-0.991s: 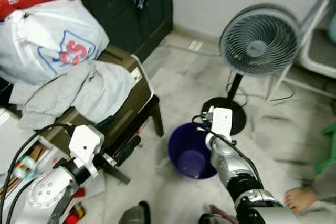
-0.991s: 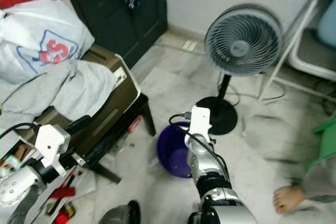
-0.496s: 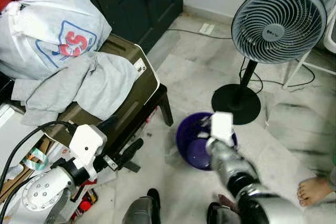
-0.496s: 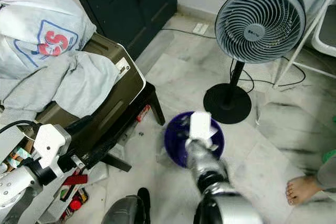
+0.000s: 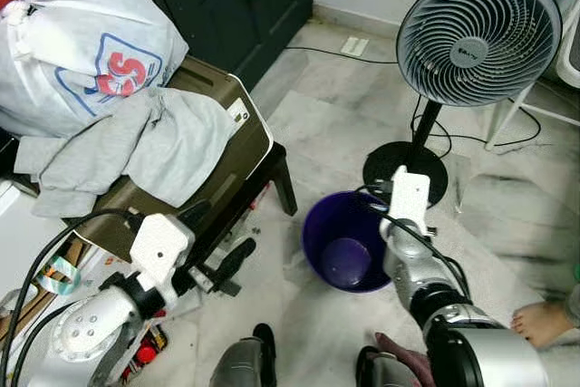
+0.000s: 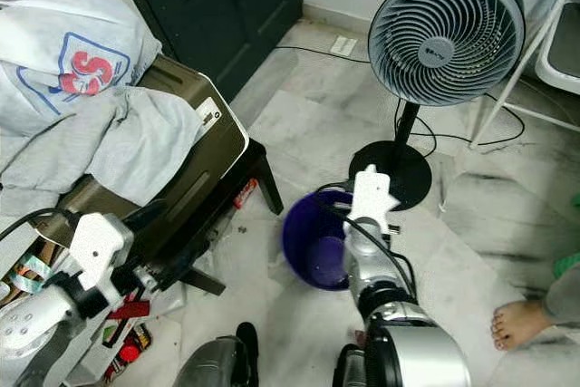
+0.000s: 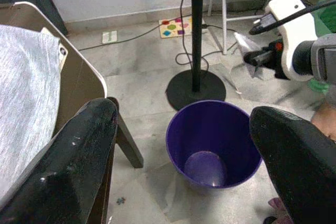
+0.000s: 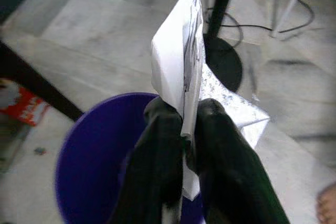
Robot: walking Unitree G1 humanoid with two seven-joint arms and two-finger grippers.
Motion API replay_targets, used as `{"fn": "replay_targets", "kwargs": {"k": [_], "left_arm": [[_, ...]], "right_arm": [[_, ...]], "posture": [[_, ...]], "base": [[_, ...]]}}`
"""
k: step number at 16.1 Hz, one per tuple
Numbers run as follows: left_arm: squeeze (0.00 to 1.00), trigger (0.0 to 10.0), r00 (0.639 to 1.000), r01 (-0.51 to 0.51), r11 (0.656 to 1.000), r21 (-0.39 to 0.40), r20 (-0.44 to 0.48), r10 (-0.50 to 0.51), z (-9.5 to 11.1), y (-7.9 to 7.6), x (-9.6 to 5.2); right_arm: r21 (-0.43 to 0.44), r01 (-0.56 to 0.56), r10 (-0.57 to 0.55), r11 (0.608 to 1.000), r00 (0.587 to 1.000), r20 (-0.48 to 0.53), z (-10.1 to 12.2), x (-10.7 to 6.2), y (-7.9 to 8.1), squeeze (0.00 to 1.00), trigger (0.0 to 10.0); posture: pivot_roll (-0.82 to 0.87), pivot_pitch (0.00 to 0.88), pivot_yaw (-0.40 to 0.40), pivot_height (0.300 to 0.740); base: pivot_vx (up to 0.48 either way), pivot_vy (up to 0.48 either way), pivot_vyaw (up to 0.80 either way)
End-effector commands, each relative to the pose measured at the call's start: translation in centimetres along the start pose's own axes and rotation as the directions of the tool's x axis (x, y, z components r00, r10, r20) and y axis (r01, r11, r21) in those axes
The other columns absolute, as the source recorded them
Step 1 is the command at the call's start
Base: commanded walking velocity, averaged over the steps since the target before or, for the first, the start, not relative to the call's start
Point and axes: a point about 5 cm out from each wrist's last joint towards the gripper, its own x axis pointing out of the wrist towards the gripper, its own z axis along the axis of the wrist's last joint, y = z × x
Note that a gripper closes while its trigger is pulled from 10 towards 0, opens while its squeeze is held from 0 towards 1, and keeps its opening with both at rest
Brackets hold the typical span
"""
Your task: Clean up the room
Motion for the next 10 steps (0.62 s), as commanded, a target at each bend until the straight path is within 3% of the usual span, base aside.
{"fn": "replay_targets", "kwargs": {"k": [1, 3, 10], "left_arm": [[0.00, 10.0, 0.999, -0.031, 0.999, 0.005, -0.026, 0.031, -0.6, 0.4, -0.3], [0.00, 10.0, 0.994, -0.106, 0.994, 0.019, -0.024, 0.106, -0.6, 1.6, -0.4], [0.00, 10.0, 0.992, -0.129, 0.992, 0.017, -0.006, 0.129, -0.9, 1.9, 0.6]], "right_arm": [[0.007, -0.039, 0.039, 0.999, 0.999, -0.007, -0.3, -0.3, 0.9, 1.00, 10.0], [-0.018, -0.105, 0.105, 0.994, 0.994, 0.023, -0.2, -0.6, 2.0, 1.00, 10.0], [-0.041, -0.155, 0.156, 0.987, 0.988, -0.001, -0.1, -0.5, 2.6, 1.00, 10.0]], "posture": [[0.26, 0.283, 0.121, 0.740], [0.26, 0.272, 0.116, 0.740], [0.24, 0.232, 0.104, 0.740]], "base": [[0.000, 0.000, 0.00], [0.000, 0.000, 0.00], [0.000, 0.000, 0.00]]}}
